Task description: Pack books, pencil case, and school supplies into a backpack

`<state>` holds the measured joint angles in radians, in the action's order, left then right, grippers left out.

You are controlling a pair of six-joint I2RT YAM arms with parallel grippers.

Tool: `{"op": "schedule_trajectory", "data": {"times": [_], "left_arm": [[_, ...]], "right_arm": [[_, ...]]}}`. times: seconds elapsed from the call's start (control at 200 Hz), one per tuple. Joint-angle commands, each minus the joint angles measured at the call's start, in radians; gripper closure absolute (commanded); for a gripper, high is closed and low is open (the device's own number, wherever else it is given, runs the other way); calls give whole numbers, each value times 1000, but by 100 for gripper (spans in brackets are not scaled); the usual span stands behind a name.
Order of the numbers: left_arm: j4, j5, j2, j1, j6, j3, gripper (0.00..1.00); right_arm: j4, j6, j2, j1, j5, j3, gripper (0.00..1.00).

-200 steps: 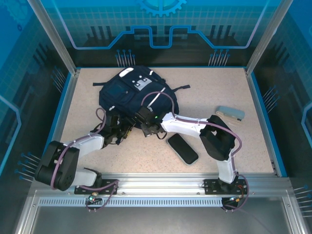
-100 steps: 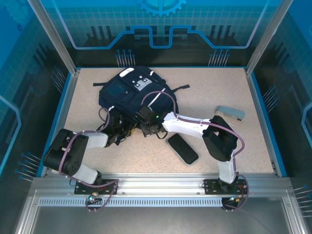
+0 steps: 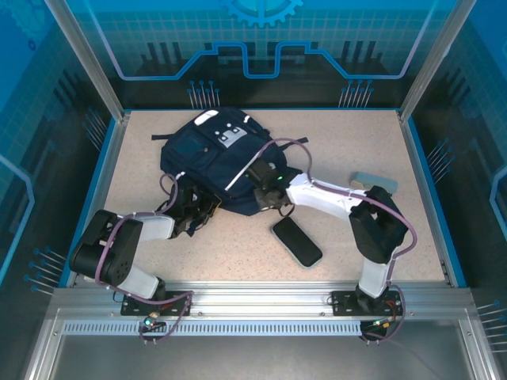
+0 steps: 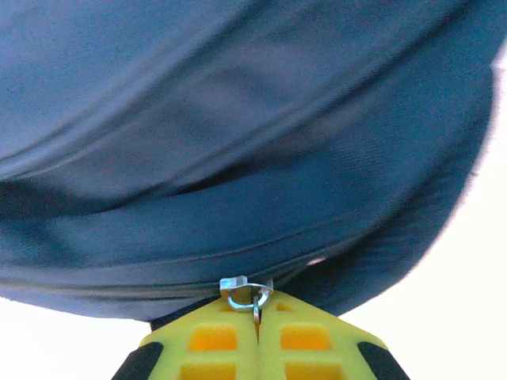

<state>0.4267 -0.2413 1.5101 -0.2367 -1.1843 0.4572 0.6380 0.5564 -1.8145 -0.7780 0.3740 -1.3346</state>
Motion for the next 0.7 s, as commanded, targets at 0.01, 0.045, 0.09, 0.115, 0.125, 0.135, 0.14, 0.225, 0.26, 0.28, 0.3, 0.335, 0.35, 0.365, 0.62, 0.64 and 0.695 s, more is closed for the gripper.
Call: {"op": "schedule_trajectory", "data": {"times": [0.01,0.045,0.09,0.115,0.125,0.135,0.14,0.225,0.26,0.28,0.3,0.335,0.35,0.365,0.62,0.64,0.695], "left_arm": [[-58,37,-12,36,61,15,93],[-60,29,-9,37,68,22,93],[-72,19,-5,39,80,34,92],[-80,16,-3,39,86,41,92],[-85,16,-2,40,90,44,92],[-87,15,-1,40,93,46,92],[-89,14,-1,40,95,48,92],[-123,3,2,53,133,75,91],[-149,-4,7,61,156,93,91],[-167,-4,8,66,168,105,90],[-181,-3,8,69,181,116,90],[-199,-1,13,76,205,132,90],[-208,0,16,80,213,140,90],[-220,2,18,83,221,149,89],[-306,19,31,169,290,241,81],[-312,23,27,177,294,243,80],[-335,33,7,197,303,242,74]], "right_arm": [[78,-33,39,80,64,21,100],[80,-40,37,85,57,16,100],[83,-48,34,83,48,6,100],[80,-53,34,80,37,2,100],[79,-55,34,78,33,3,100],[79,-57,35,76,29,1,100],[78,-58,35,75,26,0,100],[49,-94,40,52,-51,3,100],[31,-113,43,41,-97,8,100],[20,-120,46,34,-122,13,100],[9,-126,49,29,-148,17,100],[-12,-134,53,19,-195,25,100],[-22,-138,54,15,-220,28,100],[-33,-141,56,11,-247,31,100],[-222,-78,-15,-84,-537,20,100],[-228,-71,-27,-93,-544,9,100],[-239,-57,-61,-115,-548,-23,100]]}}
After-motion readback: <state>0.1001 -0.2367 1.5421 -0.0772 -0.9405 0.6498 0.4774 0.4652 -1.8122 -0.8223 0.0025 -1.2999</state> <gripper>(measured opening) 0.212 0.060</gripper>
